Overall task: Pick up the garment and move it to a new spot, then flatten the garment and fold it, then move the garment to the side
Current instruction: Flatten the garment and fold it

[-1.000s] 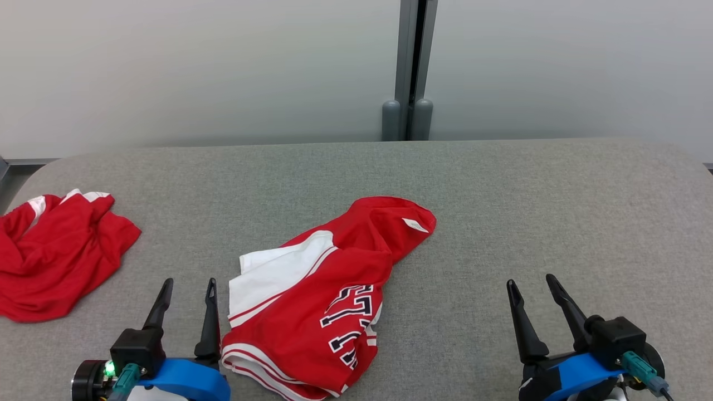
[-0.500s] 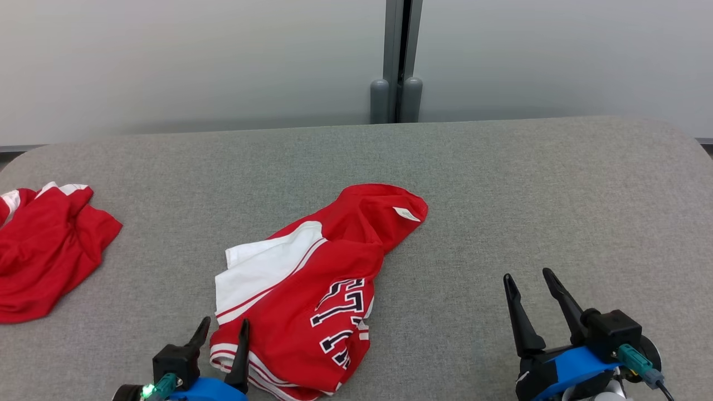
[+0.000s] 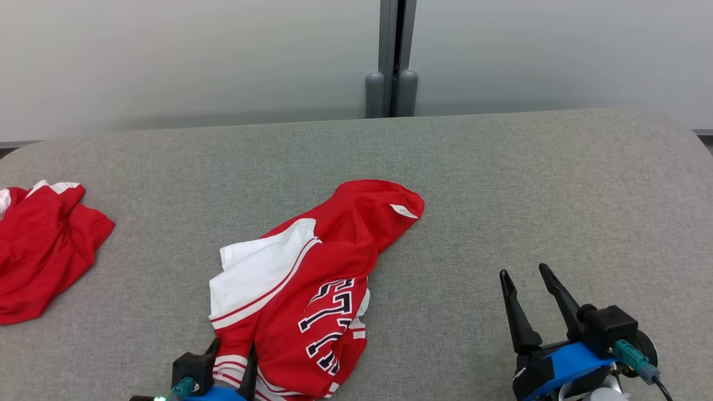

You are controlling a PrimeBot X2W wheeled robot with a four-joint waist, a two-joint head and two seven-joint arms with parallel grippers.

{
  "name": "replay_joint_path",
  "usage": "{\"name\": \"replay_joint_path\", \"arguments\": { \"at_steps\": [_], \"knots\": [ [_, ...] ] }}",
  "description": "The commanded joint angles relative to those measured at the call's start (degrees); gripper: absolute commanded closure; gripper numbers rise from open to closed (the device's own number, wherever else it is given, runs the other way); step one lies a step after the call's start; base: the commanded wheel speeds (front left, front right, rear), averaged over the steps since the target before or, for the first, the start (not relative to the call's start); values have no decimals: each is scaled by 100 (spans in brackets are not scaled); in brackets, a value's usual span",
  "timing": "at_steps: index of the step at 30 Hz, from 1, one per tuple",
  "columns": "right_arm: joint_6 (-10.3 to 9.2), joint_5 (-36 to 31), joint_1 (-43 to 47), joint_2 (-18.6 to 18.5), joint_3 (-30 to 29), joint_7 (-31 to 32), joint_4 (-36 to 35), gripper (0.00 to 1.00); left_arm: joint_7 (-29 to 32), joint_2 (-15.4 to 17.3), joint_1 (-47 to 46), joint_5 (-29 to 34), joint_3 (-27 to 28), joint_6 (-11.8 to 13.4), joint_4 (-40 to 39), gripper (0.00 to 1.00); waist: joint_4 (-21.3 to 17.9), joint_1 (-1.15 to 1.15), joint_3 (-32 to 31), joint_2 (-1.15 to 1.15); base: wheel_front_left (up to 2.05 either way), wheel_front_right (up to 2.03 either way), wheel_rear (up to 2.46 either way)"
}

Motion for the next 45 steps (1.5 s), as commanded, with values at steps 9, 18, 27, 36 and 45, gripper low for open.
{"name": "replay_joint_path", "arguments": {
  "at_steps": [9, 18, 27, 36, 45],
  "knots": [
    [1, -89, -107, -4, -1, -20, 53, 0, 130, -54, -303, 97, -315, -5, 974, 100, -60, 0, -13, 0, 0, 0, 0],
    [1, -125, -47, -5, -45, -20, -10, 0, 41, 321, -772, 116, 77, 102, -418, 100, -27, 0, -23, 0, 0, 0, 0],
    [1, -201, -193, -6, -54, -20, -48, 0, 41, 1008, -1745, 125, 541, 84, -983, 100, -268, 0, 216, 0, 0, 0, 0],
    [1, -146, -420, -7, 23, -20, -33, 0, 39, 1425, -2561, 60, 703, 31, -216, 0, -611, 0, 601, 0, 0, 0, 0],
    [1, -76, -283, -6, -57, -20, -7, 0, 41, 1229, -2076, 122, 1023, 129, -980, 0, -466, 0, 459, 0, 0, 0, 0]
  ]
}}
